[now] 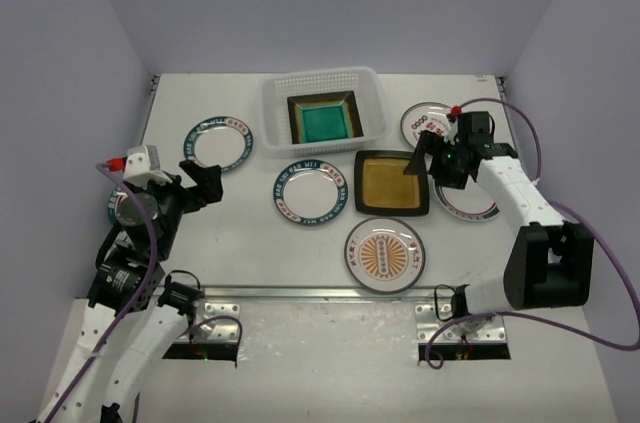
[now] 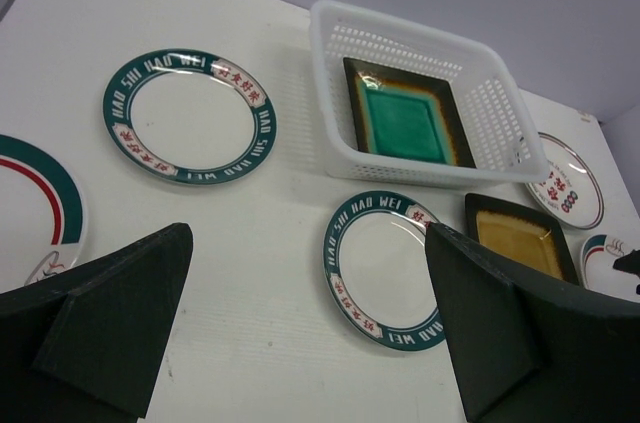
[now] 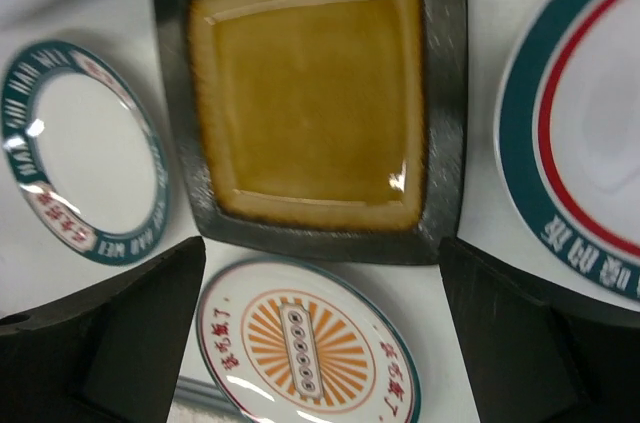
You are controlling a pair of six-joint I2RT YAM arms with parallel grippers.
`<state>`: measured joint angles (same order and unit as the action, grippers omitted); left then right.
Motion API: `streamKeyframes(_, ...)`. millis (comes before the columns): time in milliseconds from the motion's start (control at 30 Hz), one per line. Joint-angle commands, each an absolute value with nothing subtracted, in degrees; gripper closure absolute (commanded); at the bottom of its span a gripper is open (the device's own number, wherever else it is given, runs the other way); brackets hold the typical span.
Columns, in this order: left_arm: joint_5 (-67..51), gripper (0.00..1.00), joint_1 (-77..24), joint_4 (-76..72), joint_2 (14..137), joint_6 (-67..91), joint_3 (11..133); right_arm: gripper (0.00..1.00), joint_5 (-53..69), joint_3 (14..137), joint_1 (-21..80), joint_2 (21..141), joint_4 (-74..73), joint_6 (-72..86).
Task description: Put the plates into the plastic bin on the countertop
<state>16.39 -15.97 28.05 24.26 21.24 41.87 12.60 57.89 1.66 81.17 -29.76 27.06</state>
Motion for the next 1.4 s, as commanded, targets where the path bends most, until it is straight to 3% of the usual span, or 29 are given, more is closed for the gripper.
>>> streamKeyframes(0, 14.5, 0.00, -17.8, 25.0, 24.9, 20.3, 41.5, 0.01, 10.5, 50.8, 1.4, 76.2, -25.6, 28.6)
streamKeyframes(167, 14.2, 0.00, -19.3, 24.9, 25.0, 20.1, 41.5, 0.01, 10.0, 39.2, -3.5, 69.8, -19.2, 36.3)
streamKeyframes(333, 14.8, 0.00, -20.5, 25.0, 24.2, 20.0, 41.5, 0.01, 18.2, 22.8, -10.4, 62.8, -2.7, 41.6)
streamKeyframes(733, 15.0, 0.00, -21.4, 25.1, 23.1, 20.0, 41.5, 0.09, 25.0, 12.6, -12.5, 74.0, 21.6, 50.5)
streamKeyframes(933, 15.5, 0.00, -21.7, 25.4, 22.8, 20.0, 41.6, 0.21, 26.3, 12.6, -13.0, 81.4, 25.8, 51.2)
streamKeyframes(1167, 15.9, 0.00, -21.9, 25.7, 22.7, 20.2, 41.7, 0.50, 27.4, 11.1, -13.1, 88.1, 32.4, 51.3)
streamKeyframes(1367, 16.2, 0.00, -22.1, 25.8, 22.4, 20.2, 41.7, 0.58, 28.0, 12.1, -13.5, 90.4, 33.2, 53.2)
